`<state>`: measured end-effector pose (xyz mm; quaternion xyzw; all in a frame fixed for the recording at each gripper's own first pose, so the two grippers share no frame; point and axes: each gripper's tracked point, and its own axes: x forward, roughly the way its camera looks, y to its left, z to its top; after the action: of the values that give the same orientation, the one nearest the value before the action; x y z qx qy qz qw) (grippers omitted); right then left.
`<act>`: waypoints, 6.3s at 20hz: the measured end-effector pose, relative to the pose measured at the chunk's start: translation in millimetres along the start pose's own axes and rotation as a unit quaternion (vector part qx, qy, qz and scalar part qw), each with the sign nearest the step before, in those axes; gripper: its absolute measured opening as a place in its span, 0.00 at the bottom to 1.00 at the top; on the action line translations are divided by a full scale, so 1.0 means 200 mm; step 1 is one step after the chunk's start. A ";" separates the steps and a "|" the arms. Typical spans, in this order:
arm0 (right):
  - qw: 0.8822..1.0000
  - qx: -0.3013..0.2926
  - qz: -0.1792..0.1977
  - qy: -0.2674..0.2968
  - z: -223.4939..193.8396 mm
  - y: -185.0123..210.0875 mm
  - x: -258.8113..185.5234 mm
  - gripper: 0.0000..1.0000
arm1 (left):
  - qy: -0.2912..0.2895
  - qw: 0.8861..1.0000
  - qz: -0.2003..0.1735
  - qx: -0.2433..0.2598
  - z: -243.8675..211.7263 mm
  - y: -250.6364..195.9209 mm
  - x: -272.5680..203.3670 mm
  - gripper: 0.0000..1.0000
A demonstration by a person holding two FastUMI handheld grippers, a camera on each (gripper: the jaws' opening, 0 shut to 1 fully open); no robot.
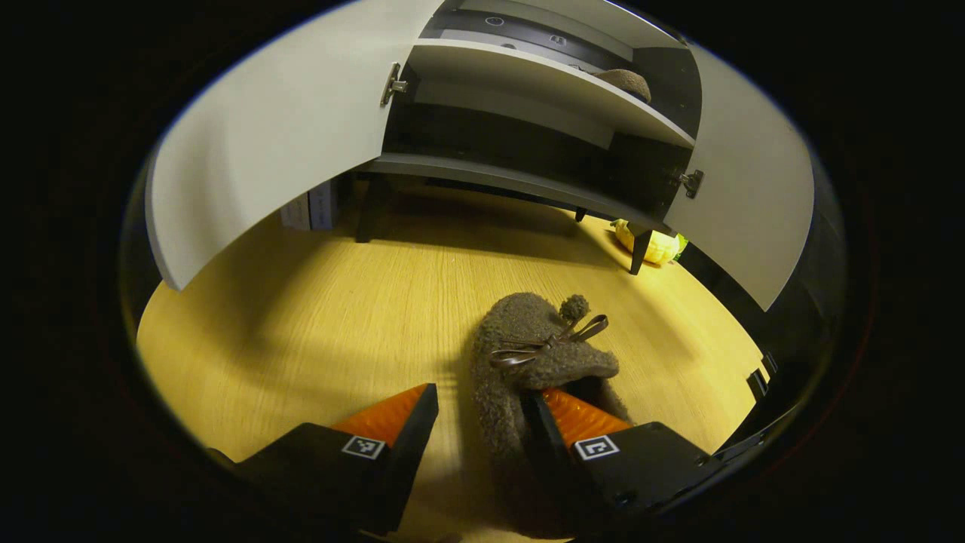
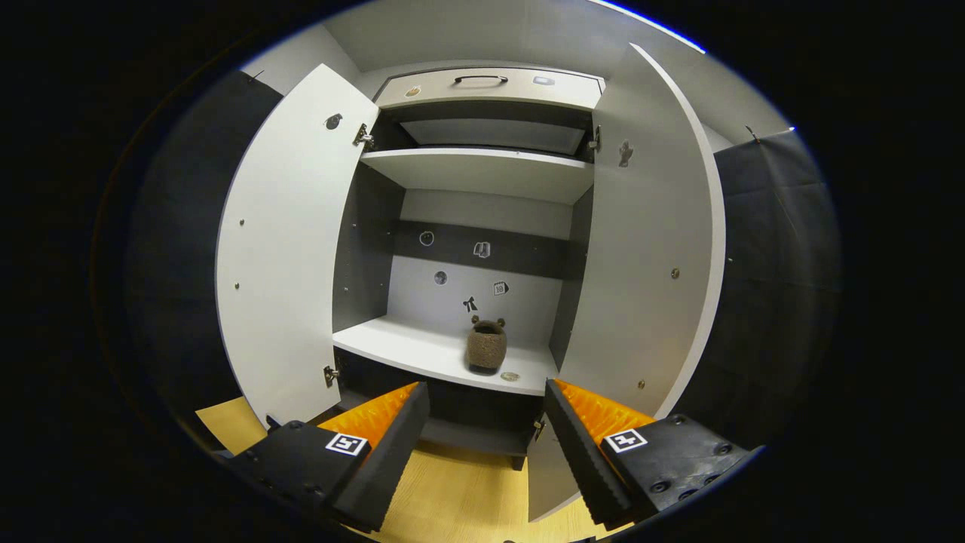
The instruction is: Grab one shoe with the right hand and put it into the shoe cabinet, grab the other shoe with the left hand and put it into the shoe cabinet; then close the right door with the right hand and the left door with the left hand.
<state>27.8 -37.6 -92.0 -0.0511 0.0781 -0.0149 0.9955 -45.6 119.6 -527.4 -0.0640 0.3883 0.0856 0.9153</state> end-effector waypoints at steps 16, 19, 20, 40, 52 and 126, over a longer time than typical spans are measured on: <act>0.999 0.004 0.020 0.028 -0.11 0.01 0.08 0.98 | 0.005 0.999 0.024 0.029 0.07 0.02 0.05 0.05; 0.999 0.005 0.027 0.024 -0.10 0.01 0.08 0.98 | -0.016 0.999 0.019 0.021 0.19 -0.03 -0.06 0.05; 0.999 0.007 0.030 0.023 -0.10 0.02 0.08 0.98 | -0.027 0.999 0.018 0.022 0.25 -0.04 -0.12 0.05; 0.994 0.067 0.081 -0.027 0.06 0.03 0.03 0.98 | -0.207 0.974 0.071 0.059 2.03 -0.42 -0.79 0.05; 0.995 0.042 0.087 -0.027 0.08 -0.01 0.08 0.98 | -0.183 0.977 0.105 0.027 2.71 -0.27 -0.02 0.05; 0.994 0.075 -0.053 -0.055 0.19 -1.01 -0.21 0.98 | -0.385 0.917 0.030 0.102 1.82 -0.33 -2.22 0.94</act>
<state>-11.3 -234.1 -27.5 0.0190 0.0192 -0.0706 0.9971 -81.4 75.2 47.0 0.0792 0.0144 0.0905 0.9926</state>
